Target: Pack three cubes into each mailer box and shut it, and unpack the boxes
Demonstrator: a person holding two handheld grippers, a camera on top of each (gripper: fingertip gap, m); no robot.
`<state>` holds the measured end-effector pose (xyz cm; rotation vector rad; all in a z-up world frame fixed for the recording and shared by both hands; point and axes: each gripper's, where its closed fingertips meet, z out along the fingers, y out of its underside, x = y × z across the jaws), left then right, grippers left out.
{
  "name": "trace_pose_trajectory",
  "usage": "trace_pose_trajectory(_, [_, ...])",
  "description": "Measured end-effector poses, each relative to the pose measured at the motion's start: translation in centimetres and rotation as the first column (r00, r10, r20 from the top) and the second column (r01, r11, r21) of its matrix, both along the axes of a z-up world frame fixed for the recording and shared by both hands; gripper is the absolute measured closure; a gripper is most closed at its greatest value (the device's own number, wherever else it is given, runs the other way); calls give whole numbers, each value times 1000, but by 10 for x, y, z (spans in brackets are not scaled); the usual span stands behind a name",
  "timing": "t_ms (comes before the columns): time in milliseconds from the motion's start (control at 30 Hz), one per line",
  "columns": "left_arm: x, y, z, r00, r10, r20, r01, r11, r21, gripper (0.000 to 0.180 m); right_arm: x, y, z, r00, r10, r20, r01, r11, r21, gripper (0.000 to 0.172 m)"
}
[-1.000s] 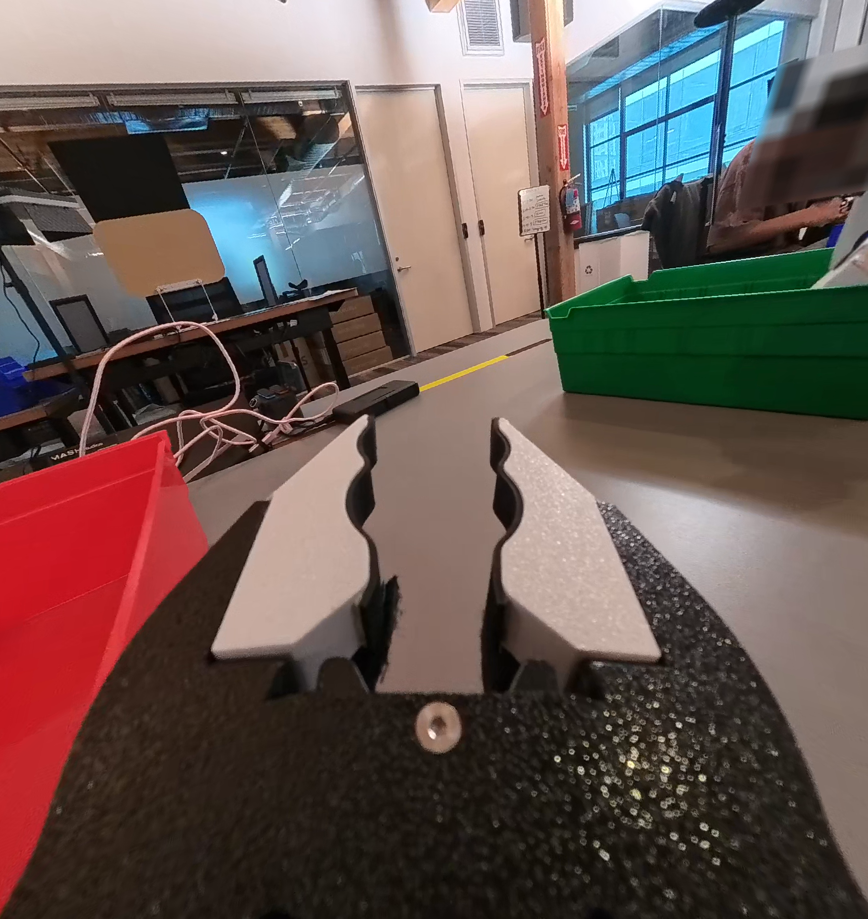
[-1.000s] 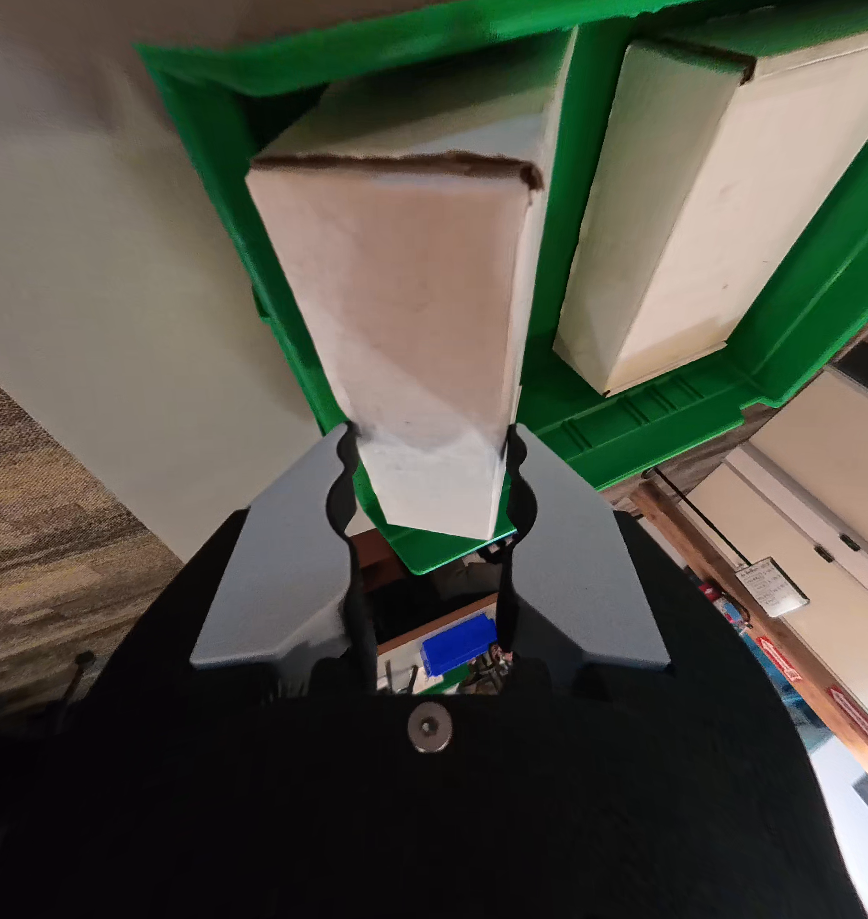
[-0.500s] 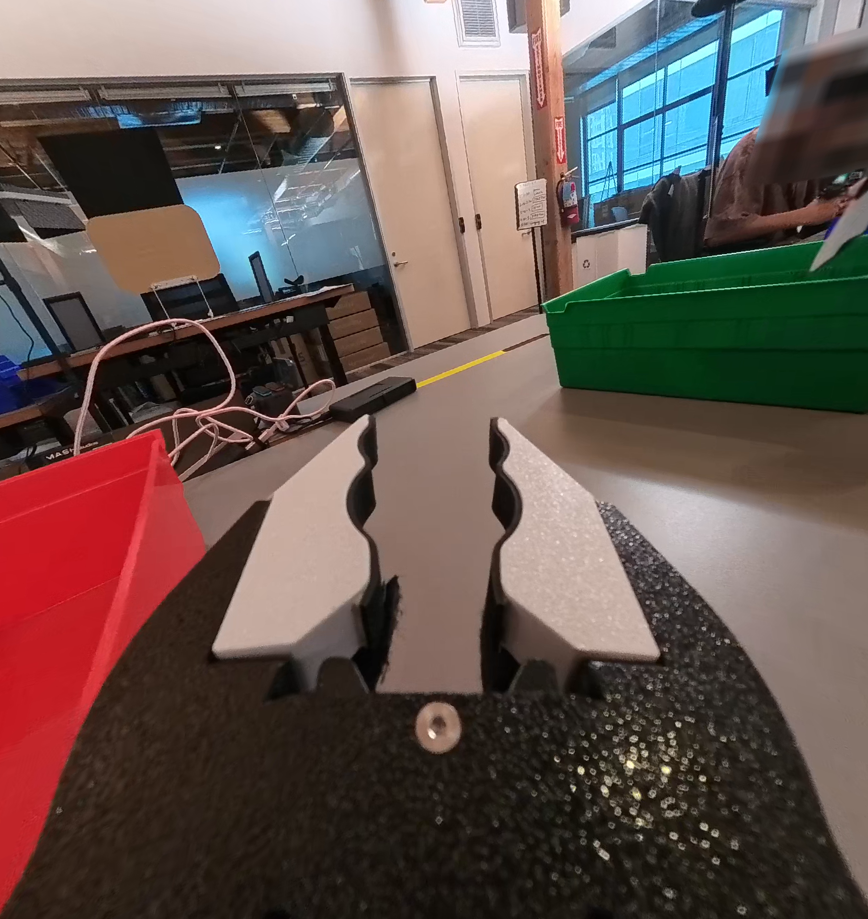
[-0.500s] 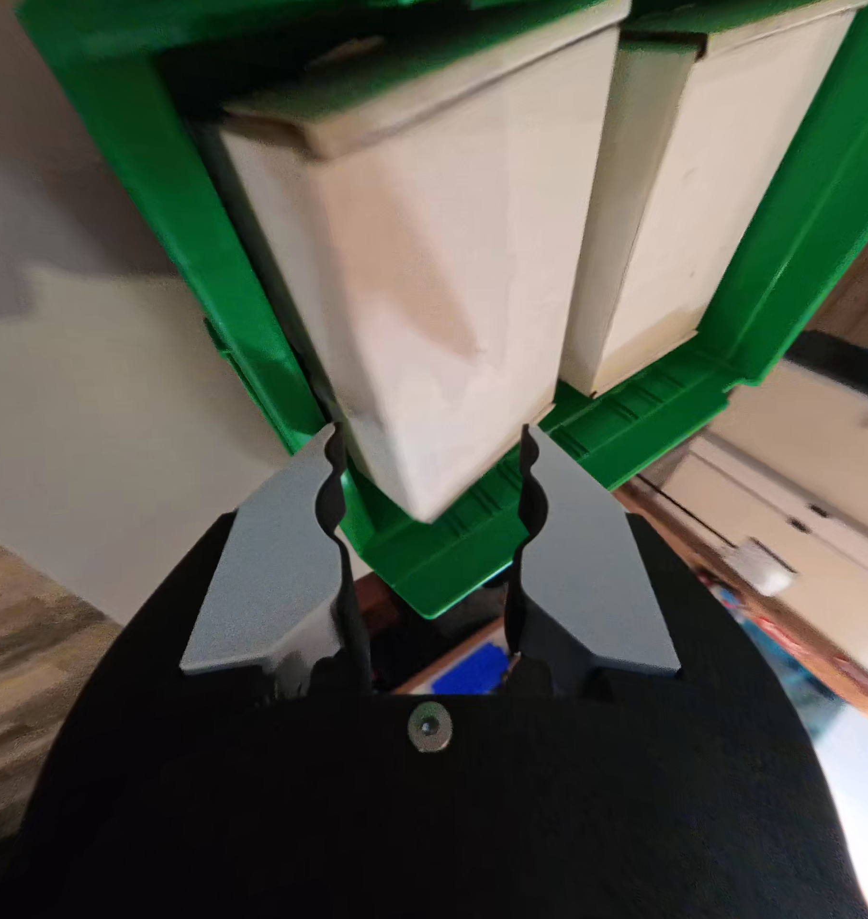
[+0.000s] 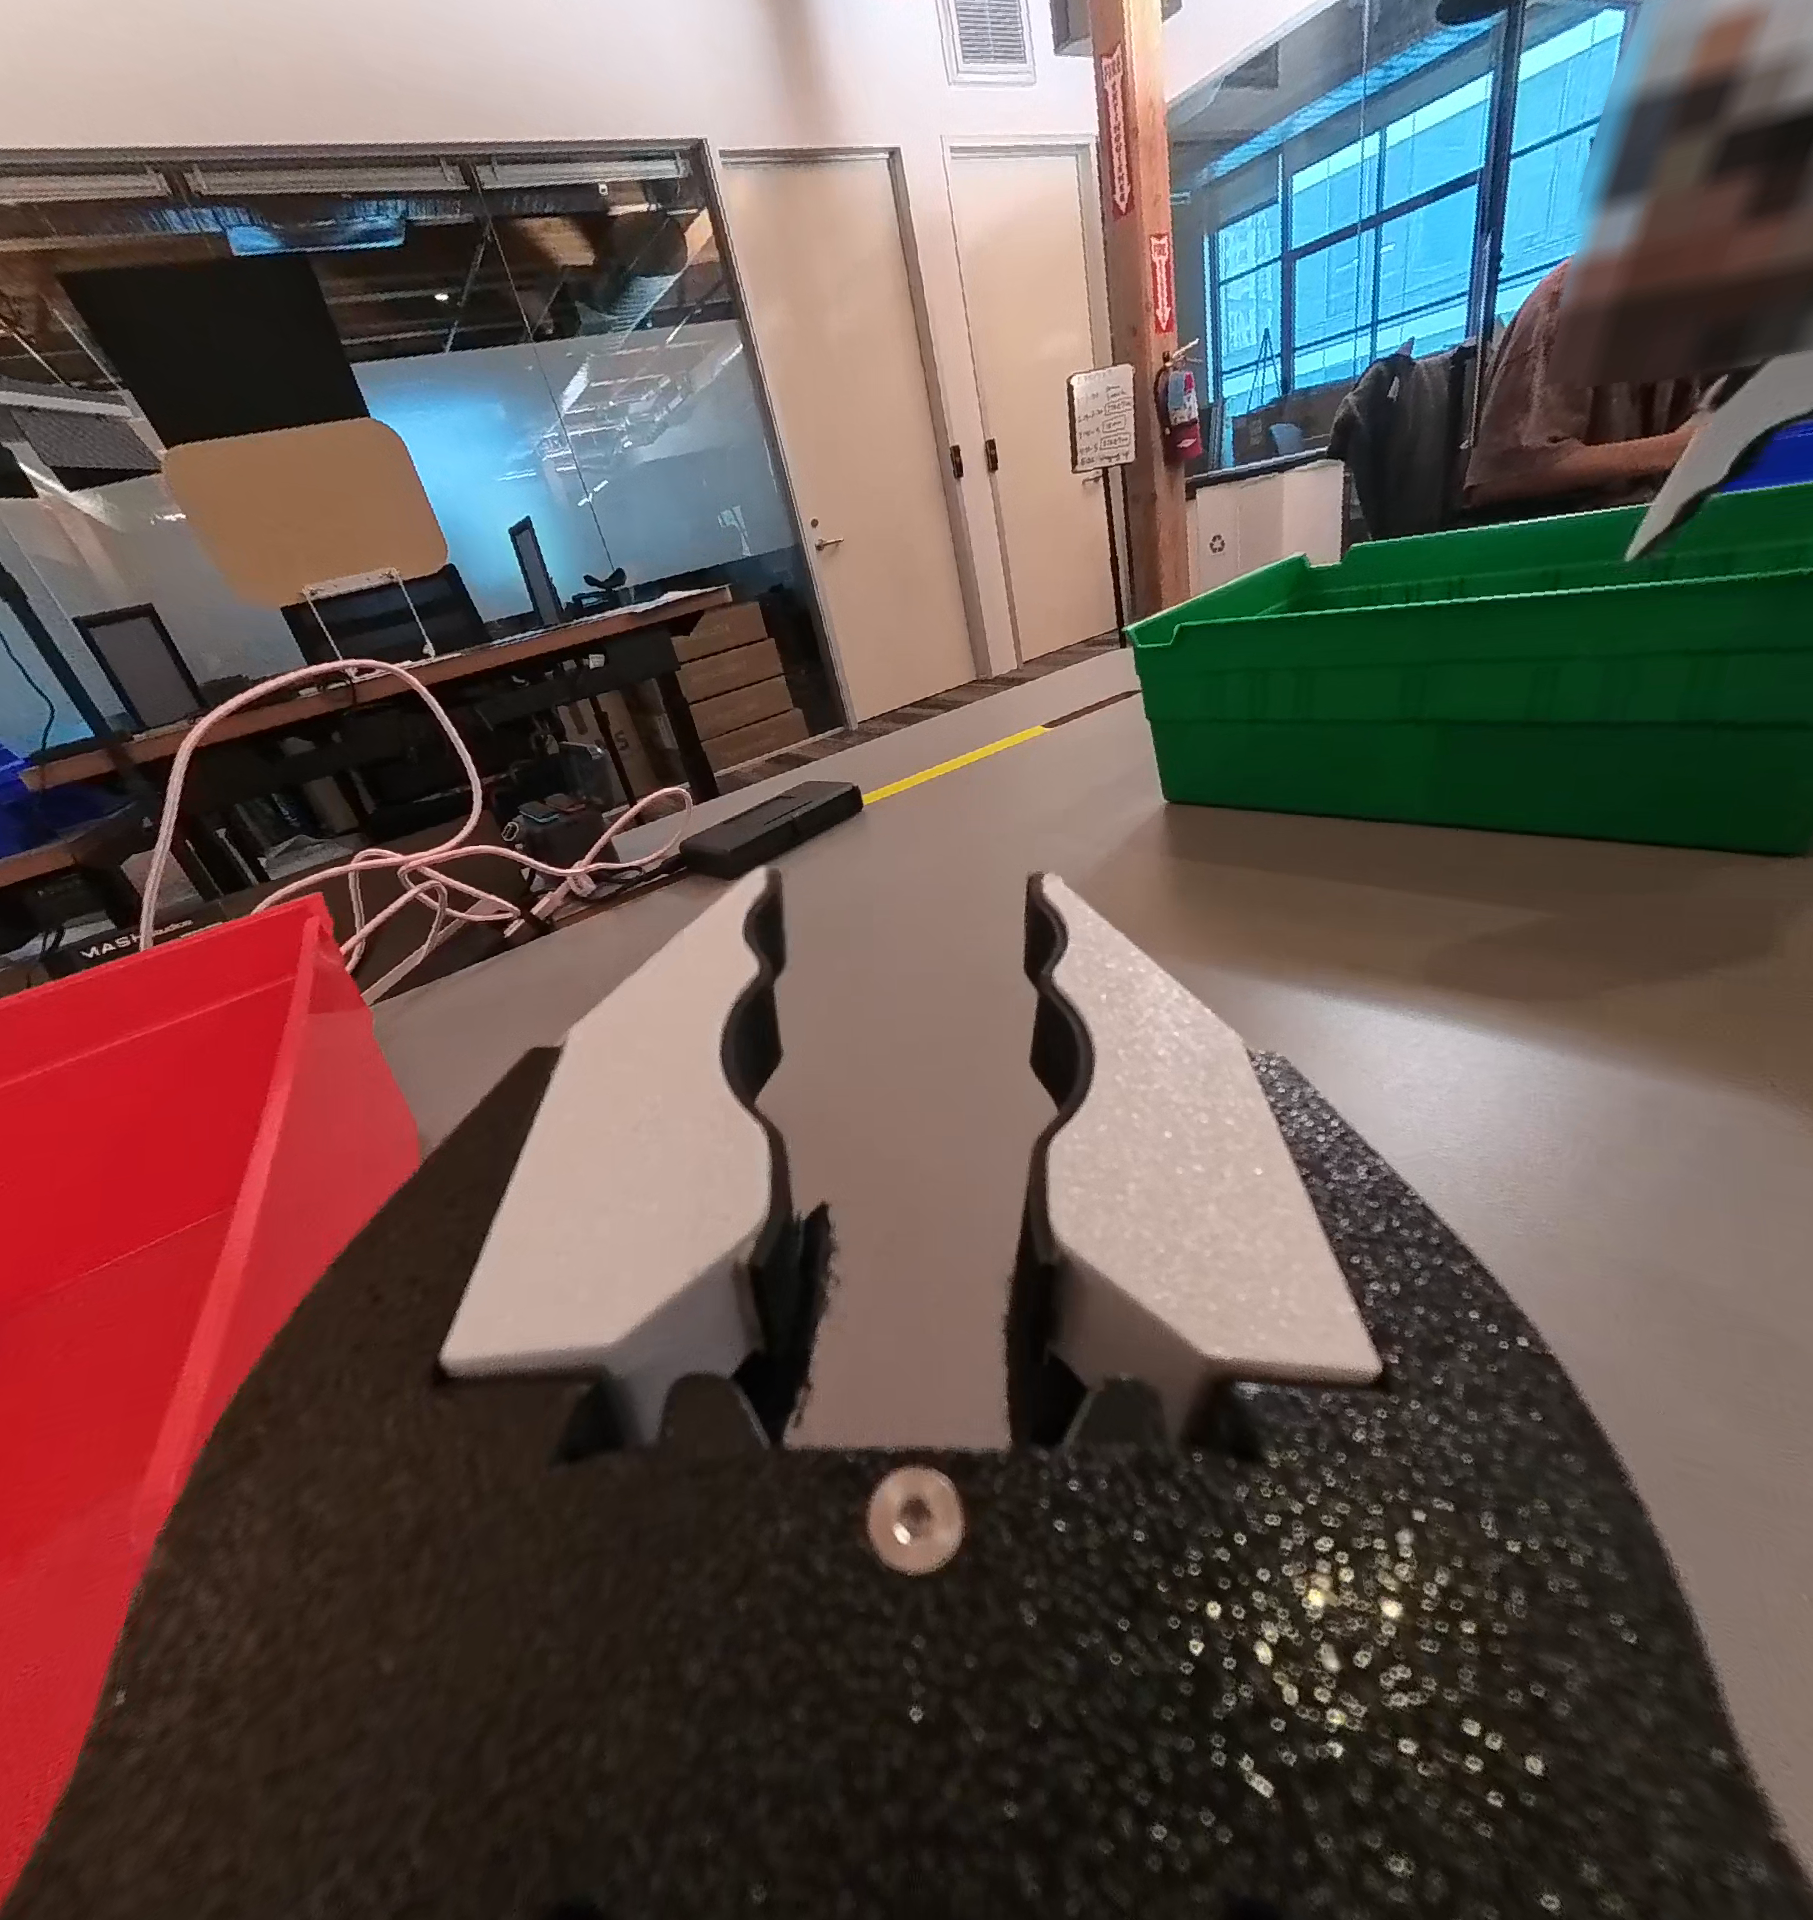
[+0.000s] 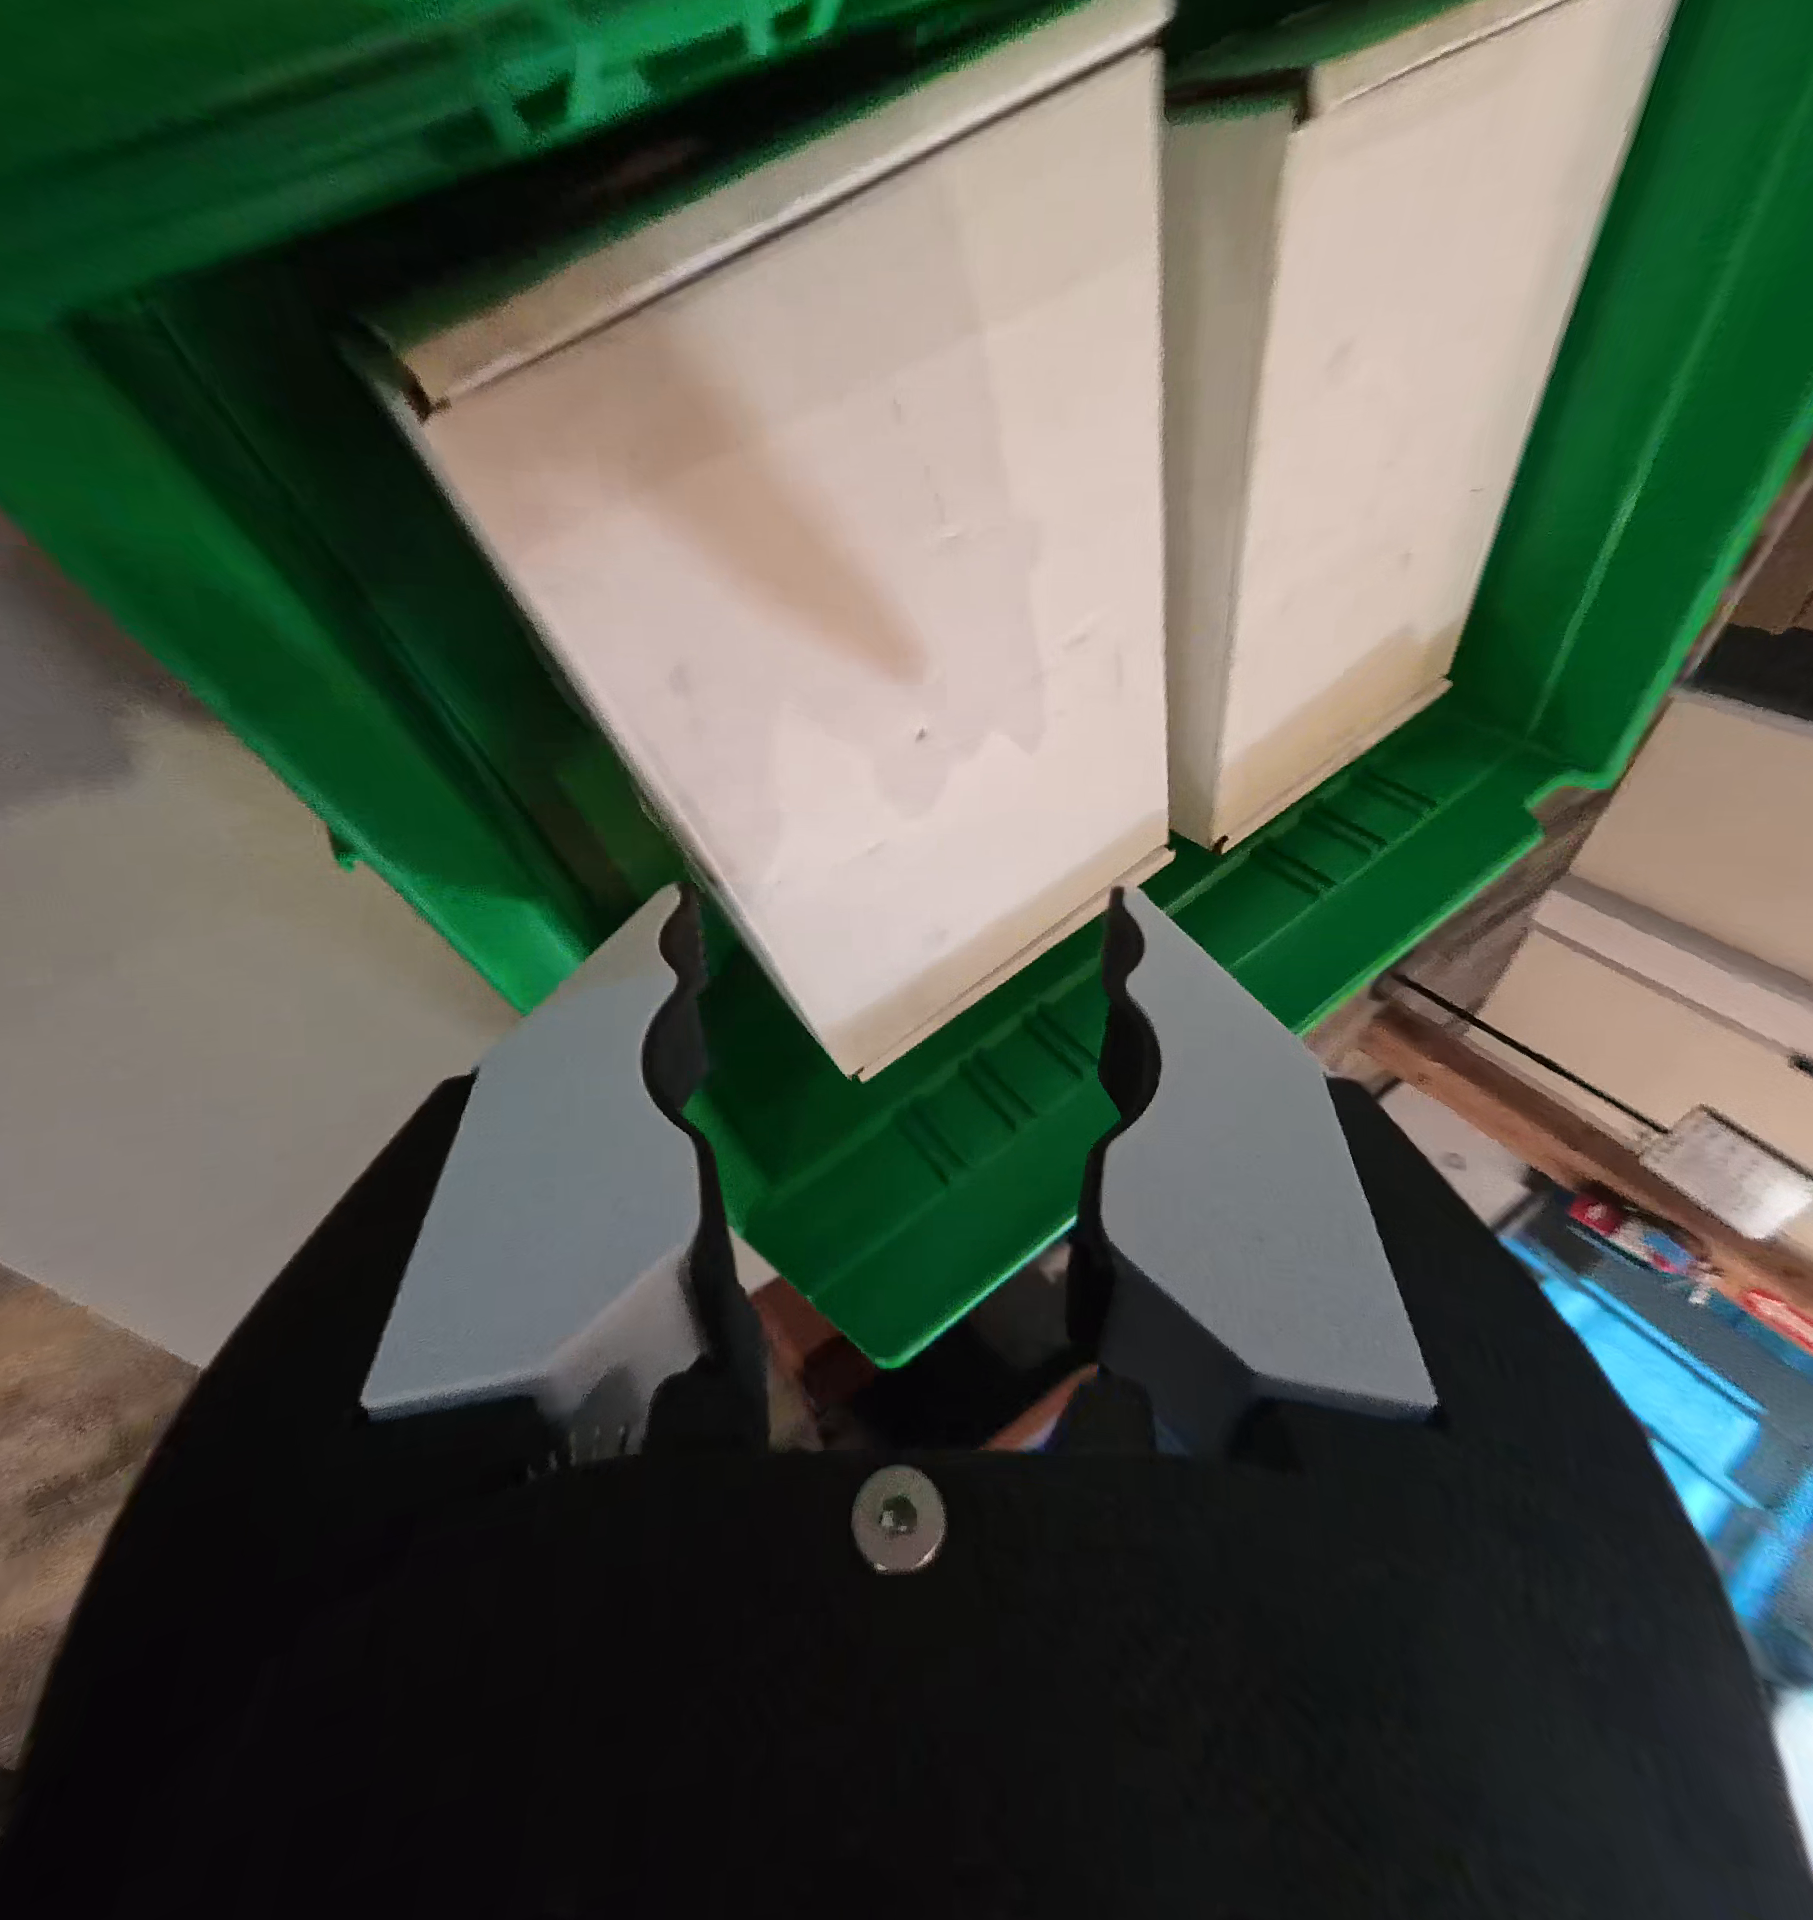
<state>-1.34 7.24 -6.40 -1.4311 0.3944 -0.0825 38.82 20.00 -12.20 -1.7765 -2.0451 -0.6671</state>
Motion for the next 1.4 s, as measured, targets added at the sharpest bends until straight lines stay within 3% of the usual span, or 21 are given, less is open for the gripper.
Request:
trace_pose_trajectory(67, [-1, -2, 5, 1000, 3, 11, -4, 1000, 25, 126, -2, 3, 14, 990, -60, -126, 62, 998, 17, 91])
trace_pose_trajectory(133, [-20, -3, 12, 990, 141, 2, -141, 990, 23, 100, 2, 12, 35, 941, -149, -305, 174, 983, 56, 92])
trace_pose_trajectory(200, [-40, -8, 17, 946, 309, -93, -310, 951, 2, 81, 16, 23, 57, 832, -238, -501, 318, 945, 80, 94])
trace_pose_trajectory(267, [-50, -12, 17, 933, 342, -114, -352, 933, -76, 54, 44, 34, 67, 697, -318, -643, 470, 879, 74, 96])
trace_pose_trajectory(367, [-82, -12, -2, 924, 382, -30, -373, 879, -297, 21, 81, 39, 46, 490, -452, -745, 616, 785, -71, 100])
trace_pose_trajectory(467, [-114, -17, -39, 898, 440, -8, -386, 778, -496, 21, 94, 36, 13, 379, -527, -761, 641, 742, -195, 107])
trace_pose_trajectory(533, [-115, -18, -61, 908, 415, 61, -302, 748, -591, 22, 94, 35, 1, 349, -532, -772, 638, 738, -219, 120])
trace_pose_trajectory(667, [-121, -21, -66, 912, 410, 29, -309, 731, -608, 32, 86, 34, -13, 336, -546, -768, 628, 737, -250, 136])
trace_pose_trajectory(800, [-124, -16, -62, 916, 400, -15, -332, 738, -588, 49, 84, 35, -13, 339, -559, -757, 641, 726, -249, 137])
trace_pose_trajectory(933, [-111, -1, -56, 941, 336, 41, -250, 771, -586, 61, 77, 30, -14, 278, -597, -752, 616, 712, -338, 163])
trace_pose_trajectory(967, [-113, 2, -59, 943, 331, 10, -260, 759, -597, 69, 72, 28, -14, 258, -605, -754, 593, 715, -370, 166])
trace_pose_trajectory(1067, [-104, 8, -65, 968, 252, 15, -184, 746, -640, 118, 58, 22, -15, 258, -595, -761, 554, 736, -388, 168])
trace_pose_trajectory(1133, [-112, 9, -67, 961, 277, -9, -216, 731, -647, 135, 49, 18, -14, 274, -597, -754, 551, 740, -385, 168])
trace_pose_trajectory(1233, [-116, 7, -67, 961, 276, -33, -233, 734, -638, 139, 35, 16, -14, 267, -597, -757, 540, 743, -396, 169])
trace_pose_trajectory(1300, [-128, 4, -65, 940, 321, -116, -323, 731, -601, 154, 21, 14, -14, 248, -600, -760, 518, 745, -420, 169])
trace_pose_trajectory(1367, [-153, -4, -57, 879, 402, -258, -477, 722, -500, 175, 4, 12, -14, 248, -593, -766, 511, 752, -417, 169])
trace_pose_trajectory(1400, [-157, -7, -55, 885, 406, -229, -466, 739, -486, 176, -4, 10, -14, 253, -588, -768, 511, 755, -410, 169])
